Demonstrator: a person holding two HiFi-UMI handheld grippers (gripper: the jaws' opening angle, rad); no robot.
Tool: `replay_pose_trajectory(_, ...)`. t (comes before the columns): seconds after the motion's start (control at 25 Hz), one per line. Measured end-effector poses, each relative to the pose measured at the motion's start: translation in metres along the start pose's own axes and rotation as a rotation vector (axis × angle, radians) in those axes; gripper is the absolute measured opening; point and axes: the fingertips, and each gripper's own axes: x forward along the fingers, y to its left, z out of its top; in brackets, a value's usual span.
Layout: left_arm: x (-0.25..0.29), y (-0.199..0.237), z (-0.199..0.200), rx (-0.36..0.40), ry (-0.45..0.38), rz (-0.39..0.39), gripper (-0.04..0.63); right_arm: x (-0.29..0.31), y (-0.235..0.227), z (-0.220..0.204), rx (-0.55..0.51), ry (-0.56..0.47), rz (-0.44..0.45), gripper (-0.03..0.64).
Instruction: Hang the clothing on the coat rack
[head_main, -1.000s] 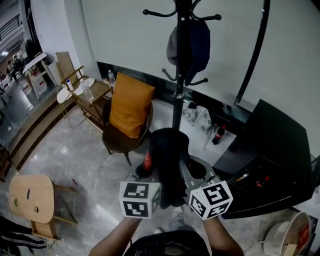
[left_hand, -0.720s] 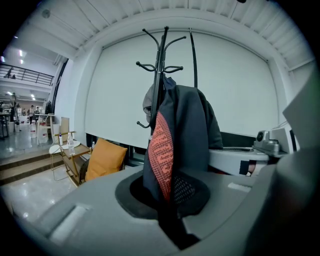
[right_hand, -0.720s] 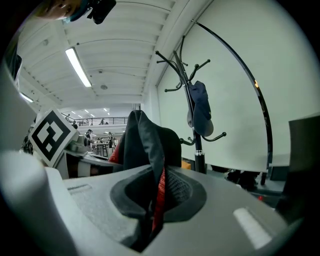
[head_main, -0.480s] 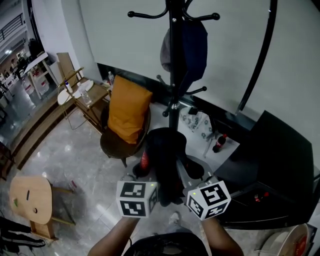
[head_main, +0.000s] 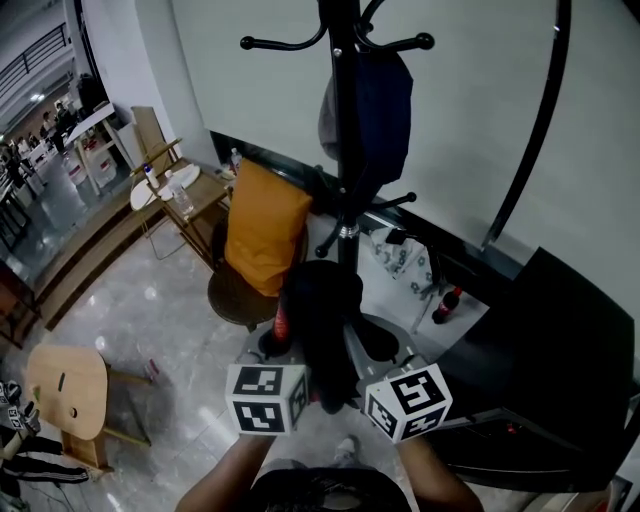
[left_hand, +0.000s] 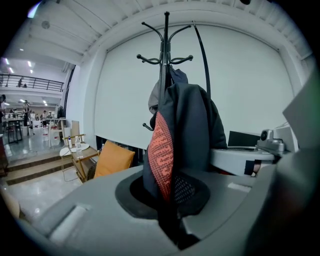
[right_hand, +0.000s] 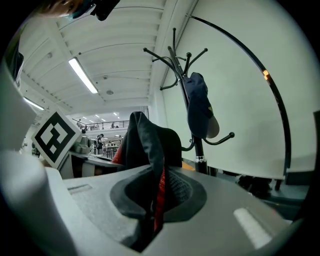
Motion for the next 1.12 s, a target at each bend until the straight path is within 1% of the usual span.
replay_pose_trajectory(0.2, 0.005, 0.001, 0.004, -0.005, 0.002, 0.025, 0.025, 0.004, -0.005, 0.003, 0.004, -0.002, 0.022, 0.031)
replay_pose_trajectory(0.48, 0.018, 0.010, 0.008, -0.008, -0.003, 0.030, 0.025, 0.019, -0.012, 0.004, 0.007, 0.001, 0.022, 0.031)
replay_pose_trajectory(0.72, 0.035, 0.021, 0.009, -0.014, 0.005, -0.016, 0.026, 0.035, -0.018, 0.004, 0.006, 0.004, -0.019, 0.031)
replay_pose_trajectory(0.92, 0.055, 0.028, 0.016, -0.003, 0.007, -0.075, 0.025, 0.050, -0.027, 0.006, 0.006, 0.005, -0.080, 0.031)
replay_pose_trajectory(1.12, 0.069, 0.036, 0.026, -0.008, -0.004, -0.133, 0.025, 0.062, -0.032, 0.011, -0.002, 0.006, -0.138, 0.031)
